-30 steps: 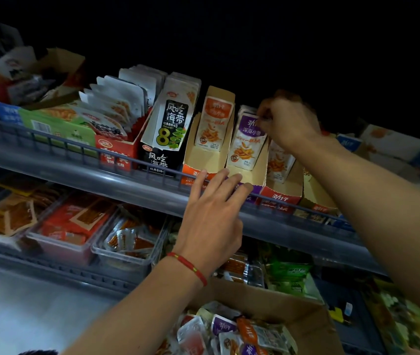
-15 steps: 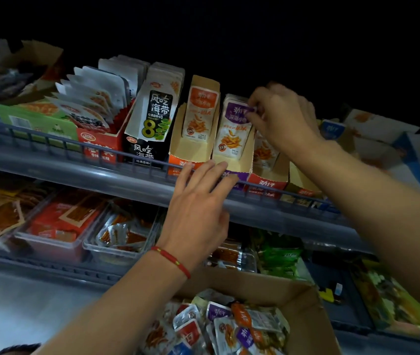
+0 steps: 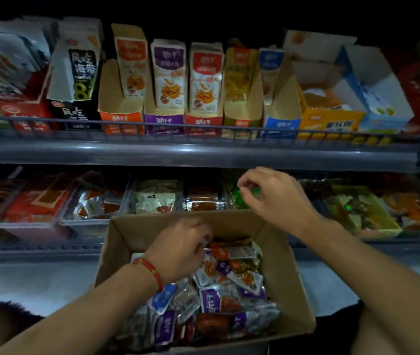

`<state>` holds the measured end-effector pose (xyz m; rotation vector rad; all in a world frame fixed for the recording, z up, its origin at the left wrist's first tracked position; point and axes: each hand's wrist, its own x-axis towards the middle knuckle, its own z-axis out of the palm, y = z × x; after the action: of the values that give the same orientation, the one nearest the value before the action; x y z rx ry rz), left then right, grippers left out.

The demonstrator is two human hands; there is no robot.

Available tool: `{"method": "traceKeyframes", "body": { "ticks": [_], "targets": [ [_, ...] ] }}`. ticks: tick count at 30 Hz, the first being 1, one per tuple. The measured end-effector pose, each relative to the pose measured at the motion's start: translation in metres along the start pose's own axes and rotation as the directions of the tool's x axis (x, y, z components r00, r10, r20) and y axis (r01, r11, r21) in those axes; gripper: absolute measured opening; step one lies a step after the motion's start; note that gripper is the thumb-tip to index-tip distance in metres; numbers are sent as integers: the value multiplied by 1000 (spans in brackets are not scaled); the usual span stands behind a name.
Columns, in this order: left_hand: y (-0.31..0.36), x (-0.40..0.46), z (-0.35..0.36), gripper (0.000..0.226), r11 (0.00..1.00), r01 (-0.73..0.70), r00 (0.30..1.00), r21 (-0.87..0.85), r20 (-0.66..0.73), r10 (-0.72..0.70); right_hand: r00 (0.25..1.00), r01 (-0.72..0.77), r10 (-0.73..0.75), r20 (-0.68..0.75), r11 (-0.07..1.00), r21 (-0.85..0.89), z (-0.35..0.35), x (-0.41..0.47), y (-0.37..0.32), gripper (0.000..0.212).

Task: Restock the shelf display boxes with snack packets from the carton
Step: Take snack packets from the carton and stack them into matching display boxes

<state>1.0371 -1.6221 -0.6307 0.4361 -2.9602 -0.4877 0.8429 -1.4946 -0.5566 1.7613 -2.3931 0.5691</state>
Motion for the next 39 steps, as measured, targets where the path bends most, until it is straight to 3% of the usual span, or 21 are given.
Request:
{"method": "traceKeyframes", "body": {
  "ticks": [2, 4, 7, 11, 14, 16, 18, 21, 23, 26, 29, 32, 34, 36, 39],
  "targets": [
    [-1, 0, 25, 30, 998, 60, 978, -12, 201, -57, 991, -105, 99, 89, 992, 70, 6, -8, 13, 13],
    [3, 5, 43, 26, 1000, 24, 959, 2, 282, -24, 980, -159, 144, 137, 981, 112, 6, -11, 26, 12],
    [10, 25, 69, 15, 990, -104, 965, 93, 250, 78, 972, -202, 176, 157, 965, 167, 6, -11, 35, 10],
    [10, 49, 103, 35, 936, -76, 923, 344, 380, -64, 962, -233, 197, 187, 952, 197, 5, -12, 40, 10],
    [6, 57, 117, 36, 912, -42, 924, 409, 363, -121, 962, -223, 180, 206, 952, 210, 6, -13, 42, 9],
    [6, 57, 117, 28, 912, 13, 949, 410, 281, -140, 959, -216, 163, 231, 949, 228, 7, -13, 43, 9],
    [8, 54, 101, 30, 946, 100, 975, 310, 159, -155, 955, -203, 136, 264, 947, 249, 7, -12, 46, 9],
    [13, 45, 58, 17, 993, 106, 994, -45, 38, -105, 928, -171, 53, 368, 939, 297, 4, -11, 50, 13],
    [16, 40, 21, 11, 955, 103, 995, -279, 34, -98, 876, -140, -32, 482, 938, 317, 3, -11, 46, 24],
    [20, 39, -22, 15, 775, 106, 991, -624, 6, -131, 841, -154, -73, 536, 918, 365, 8, -11, 32, 28],
    [23, 39, -45, 13, 481, 120, 945, -869, -48, -324, 891, -237, -6, 454, 846, 477, 8, -7, 17, 9],
    [20, 34, -49, 31, 319, 164, 929, -933, 37, -369, 914, -358, 120, 388, 689, 630, 0, -5, 3, 10],
    [20, 30, -50, 31, 255, 181, 908, -950, 62, -414, 910, -399, 175, 375, 611, 683, -4, -5, -6, 14],
    [17, 28, -54, 22, 305, 168, 884, -937, 7, -467, 917, -390, 190, 351, 613, 687, -5, -4, -14, 17],
    [14, 26, -72, 15, 477, 104, 899, -872, -122, -420, 951, -308, 249, 186, 679, 666, -8, 3, -26, 25]
  ]
}}
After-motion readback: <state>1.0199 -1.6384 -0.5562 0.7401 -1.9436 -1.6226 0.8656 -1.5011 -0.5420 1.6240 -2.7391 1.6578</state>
